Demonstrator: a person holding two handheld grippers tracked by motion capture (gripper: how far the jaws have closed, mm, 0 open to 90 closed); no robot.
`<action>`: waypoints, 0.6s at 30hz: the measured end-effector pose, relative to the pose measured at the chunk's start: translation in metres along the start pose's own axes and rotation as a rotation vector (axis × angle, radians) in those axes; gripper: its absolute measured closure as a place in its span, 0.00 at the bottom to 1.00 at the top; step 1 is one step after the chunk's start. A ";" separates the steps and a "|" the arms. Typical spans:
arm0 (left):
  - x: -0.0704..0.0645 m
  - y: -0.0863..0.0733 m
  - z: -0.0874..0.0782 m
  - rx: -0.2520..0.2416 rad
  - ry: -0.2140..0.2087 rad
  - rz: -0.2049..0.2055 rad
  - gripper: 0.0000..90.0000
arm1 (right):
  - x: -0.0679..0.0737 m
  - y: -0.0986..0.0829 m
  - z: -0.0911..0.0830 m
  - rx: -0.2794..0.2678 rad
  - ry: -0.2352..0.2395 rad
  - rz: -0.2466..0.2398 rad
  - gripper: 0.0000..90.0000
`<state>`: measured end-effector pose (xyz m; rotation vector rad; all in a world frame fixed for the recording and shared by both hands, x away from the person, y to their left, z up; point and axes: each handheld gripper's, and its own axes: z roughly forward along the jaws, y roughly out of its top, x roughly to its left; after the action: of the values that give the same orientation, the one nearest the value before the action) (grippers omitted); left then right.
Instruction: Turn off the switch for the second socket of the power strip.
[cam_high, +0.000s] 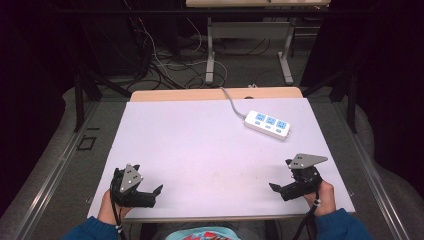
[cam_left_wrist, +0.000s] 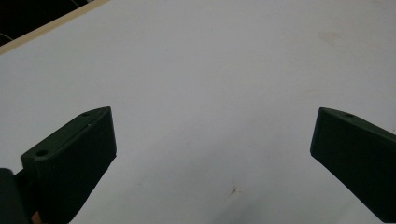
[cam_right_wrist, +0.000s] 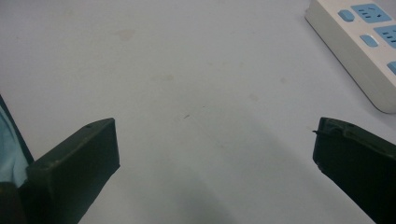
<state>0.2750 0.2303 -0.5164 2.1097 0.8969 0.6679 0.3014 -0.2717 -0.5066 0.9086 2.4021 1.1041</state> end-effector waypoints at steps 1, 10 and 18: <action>0.000 0.000 0.000 -0.001 0.002 0.002 0.00 | 0.000 0.000 0.000 0.002 -0.002 0.006 0.00; -0.001 0.000 0.000 -0.004 0.007 0.007 0.00 | 0.000 0.000 0.001 0.000 -0.013 0.001 0.00; -0.001 0.000 0.000 -0.002 0.007 0.012 0.00 | 0.000 0.002 0.003 0.007 -0.013 -0.001 0.00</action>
<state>0.2748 0.2294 -0.5166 2.1136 0.8874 0.6821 0.3039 -0.2696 -0.5068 0.9142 2.3969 1.0875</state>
